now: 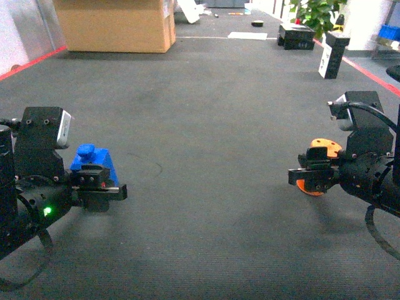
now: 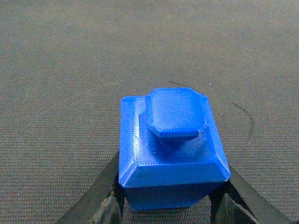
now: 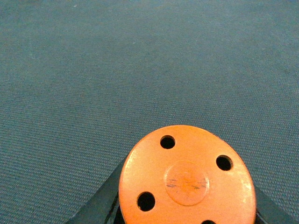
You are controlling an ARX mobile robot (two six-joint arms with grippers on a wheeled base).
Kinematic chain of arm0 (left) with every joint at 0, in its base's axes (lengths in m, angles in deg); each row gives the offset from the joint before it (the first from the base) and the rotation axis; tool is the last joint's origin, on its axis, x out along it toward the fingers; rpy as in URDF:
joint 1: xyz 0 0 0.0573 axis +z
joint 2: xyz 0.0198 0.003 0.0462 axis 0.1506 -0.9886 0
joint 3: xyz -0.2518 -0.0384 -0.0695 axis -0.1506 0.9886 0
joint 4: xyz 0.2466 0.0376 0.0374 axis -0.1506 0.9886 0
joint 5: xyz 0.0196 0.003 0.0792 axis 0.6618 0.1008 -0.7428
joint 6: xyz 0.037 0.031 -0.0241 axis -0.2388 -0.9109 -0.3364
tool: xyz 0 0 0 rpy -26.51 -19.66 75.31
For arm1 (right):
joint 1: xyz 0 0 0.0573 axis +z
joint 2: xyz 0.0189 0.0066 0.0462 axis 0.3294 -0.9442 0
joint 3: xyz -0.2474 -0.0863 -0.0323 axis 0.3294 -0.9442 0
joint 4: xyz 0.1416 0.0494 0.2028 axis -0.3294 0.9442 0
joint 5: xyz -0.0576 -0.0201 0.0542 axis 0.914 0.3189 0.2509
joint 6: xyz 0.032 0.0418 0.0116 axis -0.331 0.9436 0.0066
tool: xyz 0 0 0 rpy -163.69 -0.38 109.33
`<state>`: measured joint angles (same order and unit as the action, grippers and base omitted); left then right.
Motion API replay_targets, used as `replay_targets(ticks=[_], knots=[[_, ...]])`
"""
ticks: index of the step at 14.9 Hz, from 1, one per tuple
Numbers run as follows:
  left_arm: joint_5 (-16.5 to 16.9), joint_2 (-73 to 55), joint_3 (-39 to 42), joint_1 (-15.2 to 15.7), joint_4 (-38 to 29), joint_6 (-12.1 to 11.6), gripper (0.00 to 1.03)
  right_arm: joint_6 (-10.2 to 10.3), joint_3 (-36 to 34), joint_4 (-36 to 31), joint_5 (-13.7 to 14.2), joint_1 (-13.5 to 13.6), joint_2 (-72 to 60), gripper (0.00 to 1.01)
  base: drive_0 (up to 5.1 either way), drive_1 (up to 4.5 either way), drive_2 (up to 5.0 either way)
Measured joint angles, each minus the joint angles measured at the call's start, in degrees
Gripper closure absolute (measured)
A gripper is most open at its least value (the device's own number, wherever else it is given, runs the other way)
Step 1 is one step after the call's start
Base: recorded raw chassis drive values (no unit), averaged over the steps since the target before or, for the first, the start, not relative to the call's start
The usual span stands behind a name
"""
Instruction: Sort blue parts and orange caps into right shelf containers
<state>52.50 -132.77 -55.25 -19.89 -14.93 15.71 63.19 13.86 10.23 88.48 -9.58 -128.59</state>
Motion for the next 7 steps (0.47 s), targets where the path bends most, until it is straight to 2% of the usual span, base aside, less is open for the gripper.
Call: replay_targets(ticks=[2, 4, 7], knots=[[-0.2, 1.9, 2.2, 0.6, -0.4, 0.5, 0.61, 1.3, -3.0, -1.8, 0.7, -1.1, 2.7, 0.56, 0.0, 0.0, 0.0], [-0.8, 9.9, 7.0, 2.0, -1.9, 1.3, 0.61, 2.4, -7.8, -4.4, 1.4, -2.4, 9.7, 0.57, 0.0, 0.0, 0.0], [-3.4, 28.2, 15.0, 2.4, 0.8, -0.3, 0.61, 2.6, -17.2, -4.3, 2.0, -3.1, 25.0, 0.57, 0.0, 0.0, 0.0]])
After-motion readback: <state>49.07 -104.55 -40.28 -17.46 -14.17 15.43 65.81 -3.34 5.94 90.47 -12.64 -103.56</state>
